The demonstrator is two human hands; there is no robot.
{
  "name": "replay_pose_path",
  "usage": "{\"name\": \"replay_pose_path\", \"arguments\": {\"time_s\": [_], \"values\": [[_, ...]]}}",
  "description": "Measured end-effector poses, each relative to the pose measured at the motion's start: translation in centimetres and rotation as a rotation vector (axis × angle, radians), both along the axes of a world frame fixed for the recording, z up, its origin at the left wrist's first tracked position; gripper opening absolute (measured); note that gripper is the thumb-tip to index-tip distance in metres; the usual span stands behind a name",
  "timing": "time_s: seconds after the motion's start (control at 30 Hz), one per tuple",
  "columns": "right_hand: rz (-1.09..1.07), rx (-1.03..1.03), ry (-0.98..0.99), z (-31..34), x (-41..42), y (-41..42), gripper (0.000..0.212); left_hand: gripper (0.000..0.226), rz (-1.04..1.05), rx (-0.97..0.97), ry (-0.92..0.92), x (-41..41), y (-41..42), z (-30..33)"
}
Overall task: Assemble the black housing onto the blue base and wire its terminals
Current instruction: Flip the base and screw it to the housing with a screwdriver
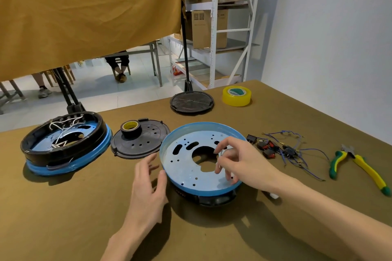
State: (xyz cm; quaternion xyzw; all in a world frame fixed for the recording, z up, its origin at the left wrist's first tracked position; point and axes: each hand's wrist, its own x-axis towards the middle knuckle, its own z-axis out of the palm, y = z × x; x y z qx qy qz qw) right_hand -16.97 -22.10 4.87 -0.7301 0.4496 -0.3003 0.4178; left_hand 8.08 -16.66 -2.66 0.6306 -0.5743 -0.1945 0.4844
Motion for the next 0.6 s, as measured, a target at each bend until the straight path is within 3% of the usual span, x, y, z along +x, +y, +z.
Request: {"name": "replay_pose_path", "arguments": {"time_s": [0.07, 0.17, 0.27, 0.43, 0.6], "values": [[0.088, 0.038, 0.032, 0.1, 0.8, -0.2, 0.011, 0.056, -0.036, 0.156, 0.207, -0.9, 0.1, 0.1], [0.163, 0.028, 0.050, -0.6, 2.0, -0.5, 0.008, 0.064, -0.153, 0.184, 0.411, -1.5, 0.1, 0.3], [0.163, -0.037, 0.075, -1.4, 3.0, -0.7, 0.005, 0.036, -0.128, 0.166, 0.414, -1.7, -0.3, 0.1], [0.148, -0.080, -0.017, -1.7, 4.1, -1.7, 0.021, 0.037, -0.191, 0.145, 0.382, -1.1, -1.0, -0.1], [0.091, -0.054, -0.128, -1.2, 4.3, -3.1, 0.012, 0.032, -0.180, 0.094, 0.381, -1.1, -1.0, -0.1]]}}
